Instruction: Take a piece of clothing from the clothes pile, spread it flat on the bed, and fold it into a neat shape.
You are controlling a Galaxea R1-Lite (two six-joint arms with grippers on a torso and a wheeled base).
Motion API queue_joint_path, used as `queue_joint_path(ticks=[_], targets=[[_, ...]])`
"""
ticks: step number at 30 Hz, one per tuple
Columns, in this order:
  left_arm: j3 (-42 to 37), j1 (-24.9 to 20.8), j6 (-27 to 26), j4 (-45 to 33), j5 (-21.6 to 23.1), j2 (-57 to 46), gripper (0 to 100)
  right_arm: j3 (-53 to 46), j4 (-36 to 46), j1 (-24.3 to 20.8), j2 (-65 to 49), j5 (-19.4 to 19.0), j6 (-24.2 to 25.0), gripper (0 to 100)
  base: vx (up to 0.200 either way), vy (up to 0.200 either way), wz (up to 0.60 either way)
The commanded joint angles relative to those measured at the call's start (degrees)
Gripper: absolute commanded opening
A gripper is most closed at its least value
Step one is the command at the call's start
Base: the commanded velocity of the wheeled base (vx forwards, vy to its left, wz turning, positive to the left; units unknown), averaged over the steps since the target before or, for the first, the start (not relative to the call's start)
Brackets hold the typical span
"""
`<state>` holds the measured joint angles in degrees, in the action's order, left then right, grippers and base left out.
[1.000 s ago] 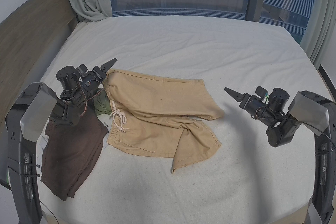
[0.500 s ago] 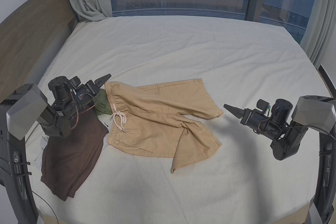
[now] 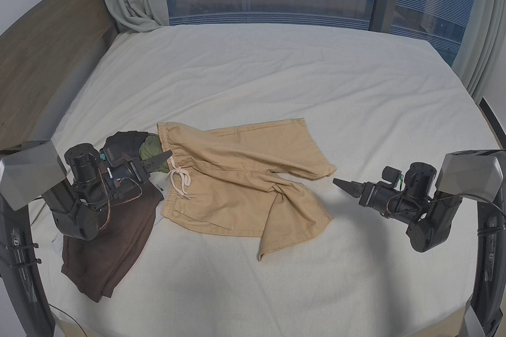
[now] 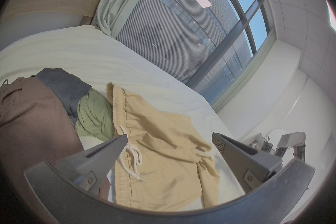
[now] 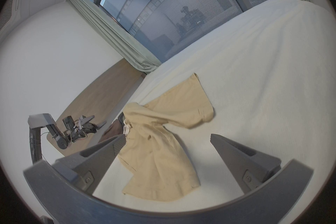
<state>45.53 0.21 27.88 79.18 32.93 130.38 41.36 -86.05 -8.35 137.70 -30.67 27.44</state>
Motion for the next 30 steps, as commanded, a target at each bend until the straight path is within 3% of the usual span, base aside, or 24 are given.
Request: queue_joint_path(ticks=[1, 21, 26, 30], targets=[[-2.6, -0.7, -1.1, 0.2, 1.0, -0.4, 100, -0.7, 0.3, -1.1, 4.2, 0.0, -0.9, 100, 0.0, 0.0, 0.0], [-2.6, -1.7, -1.2, 0.3, 1.1, -0.1, 100, 0.6, 5.2, -3.0, 8.8, 0.2, -0.6, 100, 0.0, 0.0, 0.0], [-2.6, -2.1, -1.1, 0.9, 1.1, 0.1, 100, 2.0, 4.7, -4.3, 10.2, 3.0, 0.0, 100, 0.0, 0.0, 0.0], [-2.6, -2.2, -1.1, 1.2, 1.1, 0.1, 100, 2.2, 4.4, -5.3, 10.7, 3.1, 2.2, 100, 0.0, 0.0, 0.0]])
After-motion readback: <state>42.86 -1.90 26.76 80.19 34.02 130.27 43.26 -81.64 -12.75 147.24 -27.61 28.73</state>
